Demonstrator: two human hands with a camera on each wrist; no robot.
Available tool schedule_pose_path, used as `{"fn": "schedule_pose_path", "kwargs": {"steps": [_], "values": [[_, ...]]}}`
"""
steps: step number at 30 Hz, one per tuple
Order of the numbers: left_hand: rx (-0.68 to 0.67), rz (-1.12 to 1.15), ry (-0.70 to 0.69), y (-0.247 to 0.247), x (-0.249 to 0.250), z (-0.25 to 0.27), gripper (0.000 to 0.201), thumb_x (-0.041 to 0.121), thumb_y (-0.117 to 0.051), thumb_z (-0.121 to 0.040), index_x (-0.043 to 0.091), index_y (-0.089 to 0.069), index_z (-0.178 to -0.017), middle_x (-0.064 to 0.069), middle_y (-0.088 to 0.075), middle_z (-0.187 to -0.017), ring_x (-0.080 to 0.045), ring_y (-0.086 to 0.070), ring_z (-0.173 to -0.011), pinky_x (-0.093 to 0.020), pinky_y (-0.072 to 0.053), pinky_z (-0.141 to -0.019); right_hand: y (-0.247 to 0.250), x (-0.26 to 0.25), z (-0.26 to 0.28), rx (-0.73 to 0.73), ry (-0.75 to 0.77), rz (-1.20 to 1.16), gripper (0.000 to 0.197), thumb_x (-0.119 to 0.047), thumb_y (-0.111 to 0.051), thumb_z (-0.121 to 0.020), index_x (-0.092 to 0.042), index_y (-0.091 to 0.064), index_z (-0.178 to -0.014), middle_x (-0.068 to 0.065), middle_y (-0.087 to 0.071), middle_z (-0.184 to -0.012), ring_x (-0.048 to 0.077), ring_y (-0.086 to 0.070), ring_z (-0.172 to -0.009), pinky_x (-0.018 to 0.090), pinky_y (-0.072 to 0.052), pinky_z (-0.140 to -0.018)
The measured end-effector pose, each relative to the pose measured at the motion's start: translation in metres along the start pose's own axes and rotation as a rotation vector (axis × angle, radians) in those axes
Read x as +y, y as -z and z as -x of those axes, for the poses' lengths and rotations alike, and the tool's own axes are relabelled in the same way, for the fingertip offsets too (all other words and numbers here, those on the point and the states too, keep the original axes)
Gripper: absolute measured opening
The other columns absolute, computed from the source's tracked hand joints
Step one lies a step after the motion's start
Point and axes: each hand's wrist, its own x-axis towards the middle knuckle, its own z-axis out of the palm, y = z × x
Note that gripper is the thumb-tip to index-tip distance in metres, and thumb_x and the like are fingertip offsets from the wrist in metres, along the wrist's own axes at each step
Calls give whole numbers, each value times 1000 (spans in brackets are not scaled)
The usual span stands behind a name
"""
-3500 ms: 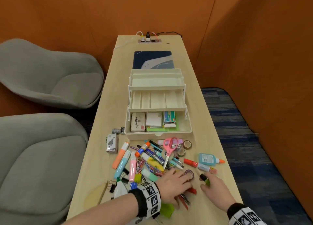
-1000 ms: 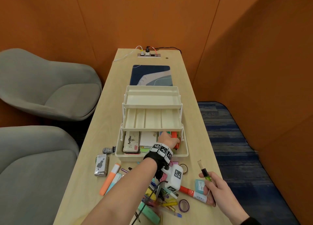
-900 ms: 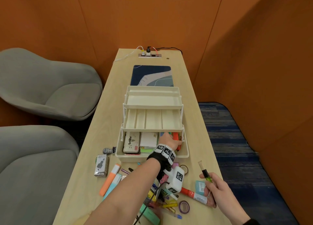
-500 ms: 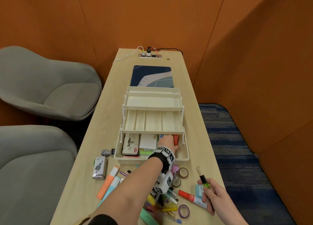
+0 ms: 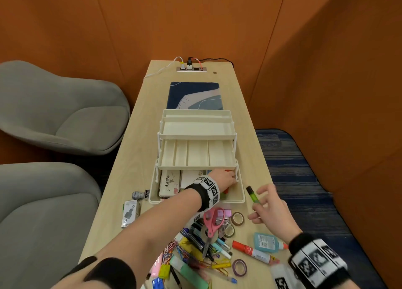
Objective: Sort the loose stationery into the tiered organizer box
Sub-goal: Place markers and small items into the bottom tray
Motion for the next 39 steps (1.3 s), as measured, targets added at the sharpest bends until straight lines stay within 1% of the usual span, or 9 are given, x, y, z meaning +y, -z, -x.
{"fn": "schedule_pose_path", "kwargs": {"steps": [5, 7, 12, 15, 18, 21, 24, 31, 39], "values": [[-74, -86, -15, -1, -2, -6, 30, 14, -46, -98, 6, -56, -125, -9, -47, -131, -28, -56, -113, -37, -49, -80, -14, -13, -36, -38, 56, 230, 7, -8, -51, -93, -14, -55, -92, 4, -60, -77, 16, -69, -57, 23, -55, -51], [-89, -128, -5, -5, -2, -8, 30, 16, -44, -99, 6, -58, -124, -9, -46, -133, -28, -58, -110, -36, -48, -74, -20, -13, -46, -16, 107, 369, 7, -14, -51, -92, -16, -58, -90, 4, -63, -78, 16, -68, -56, 29, -57, -57], [-127, -117, 9, -9, -3, -7, 29, 21, -44, -100, 11, -59, -122, -6, -51, -128, -27, -60, -105, -33, -39, -68, -26, -10, -57, -100, 183, 648, 18, -20, -50, -88, -17, -63, -99, 4, -67, -102, 23, -62, -90, 36, -52, -82], [-98, -95, -18, -6, -7, 1, 29, 17, -45, -98, 11, -56, -124, -7, -47, -128, -27, -61, -99, -33, -41, -67, -26, -14, -55, -169, 219, 782, 29, -25, -46, -90, -16, -57, -115, 4, -60, -111, 22, -59, -98, 33, -49, -83], [-35, -50, -43, -7, -13, 13, 32, 13, -49, -94, 11, -54, -126, -7, -44, -131, -26, -62, -89, -33, -42, -61, -29, -17, -55, -220, 286, 909, 33, -31, -37, -94, -12, -54, -115, 5, -53, -113, 22, -54, -102, 33, -45, -83], [16, -7, -49, -11, -17, 26, 43, 6, -52, -92, 14, -49, -134, -2, -39, -144, -24, -63, -88, -35, -52, -67, -35, -15, -63, -254, 310, 989, 30, -26, -36, -98, -10, -53, -117, 7, -47, -118, 23, -51, -105, 35, -45, -84], [18, 8, -57, -19, -17, 34, 59, 2, -53, -89, 18, -37, -143, 0, -29, -153, -22, -63, -84, -33, -52, -63, -44, -13, -75, -219, 341, 1036, 29, -15, -43, -96, -11, -50, -124, 8, -45, -123, 24, -49, -110, 36, -48, -87], [-14, 0, -25, -15, -13, 41, 49, 6, -47, -93, 16, -42, -140, -2, -22, -155, -21, -61, -88, -33, -51, -67, -59, -20, -91, -200, 306, 1188, 35, -26, -39, -99, -10, -49, -128, 9, -46, -124, 24, -52, -112, 35, -46, -87], [-4, 43, -5, -21, -17, 42, 45, 9, -50, -91, 16, -48, -136, -1, -26, -153, -22, -59, -99, -33, -51, -72, -60, -17, -95, -182, 212, 1233, 33, -19, -40, -95, -13, -56, -123, 9, -27, -140, 25, -53, -107, 34, -46, -86]]}}
